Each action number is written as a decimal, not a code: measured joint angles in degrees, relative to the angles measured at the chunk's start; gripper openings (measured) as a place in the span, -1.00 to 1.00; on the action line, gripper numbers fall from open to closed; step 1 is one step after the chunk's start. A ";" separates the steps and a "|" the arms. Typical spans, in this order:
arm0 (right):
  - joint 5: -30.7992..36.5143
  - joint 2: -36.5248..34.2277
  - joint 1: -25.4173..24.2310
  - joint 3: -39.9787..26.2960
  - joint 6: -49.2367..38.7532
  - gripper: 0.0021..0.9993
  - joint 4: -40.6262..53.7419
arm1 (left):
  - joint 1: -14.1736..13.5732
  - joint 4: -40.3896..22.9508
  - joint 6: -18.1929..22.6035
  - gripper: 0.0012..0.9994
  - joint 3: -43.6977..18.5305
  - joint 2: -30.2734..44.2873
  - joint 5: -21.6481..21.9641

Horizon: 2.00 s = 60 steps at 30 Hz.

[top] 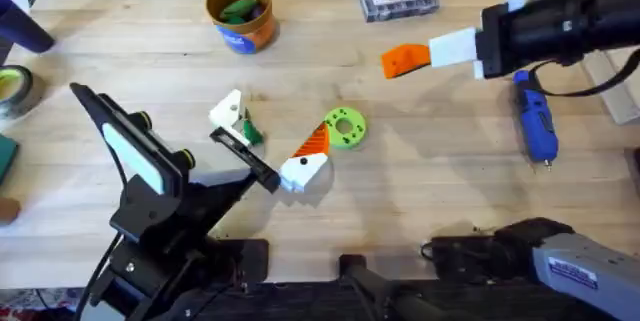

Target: Pick up the gripper from the table and insert it into the empty holder that is missing its gripper. Then pick up a screw, insert it into the mounting hole, and use the screwdriver to tighten it. Finally, clean up the table by picking up the vegetable and placing it into the bucket.

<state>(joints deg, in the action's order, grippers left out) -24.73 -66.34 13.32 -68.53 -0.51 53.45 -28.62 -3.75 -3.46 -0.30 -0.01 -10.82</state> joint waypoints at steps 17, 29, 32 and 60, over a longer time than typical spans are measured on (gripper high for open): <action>-18.47 -7.86 0.00 0.00 1.83 -0.98 -0.81 | 0.00 0.00 -0.01 0.99 0.00 0.00 -0.01; -30.39 -20.65 0.00 0.00 2.18 -0.98 -4.28 | 0.00 0.21 -0.01 0.99 0.00 0.00 -3.96; -35.67 -23.51 0.00 0.00 2.20 -0.98 -6.01 | 0.00 0.32 -0.02 0.99 0.00 0.00 -5.45; -56.85 -40.14 9.36 0.00 7.30 -0.98 -16.56 | 0.00 0.48 -5.56 0.99 0.00 0.00 -7.57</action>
<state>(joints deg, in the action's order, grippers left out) -81.57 -106.48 22.68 -68.53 6.80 36.89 -28.62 -3.27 -9.02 -0.30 -0.01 -18.39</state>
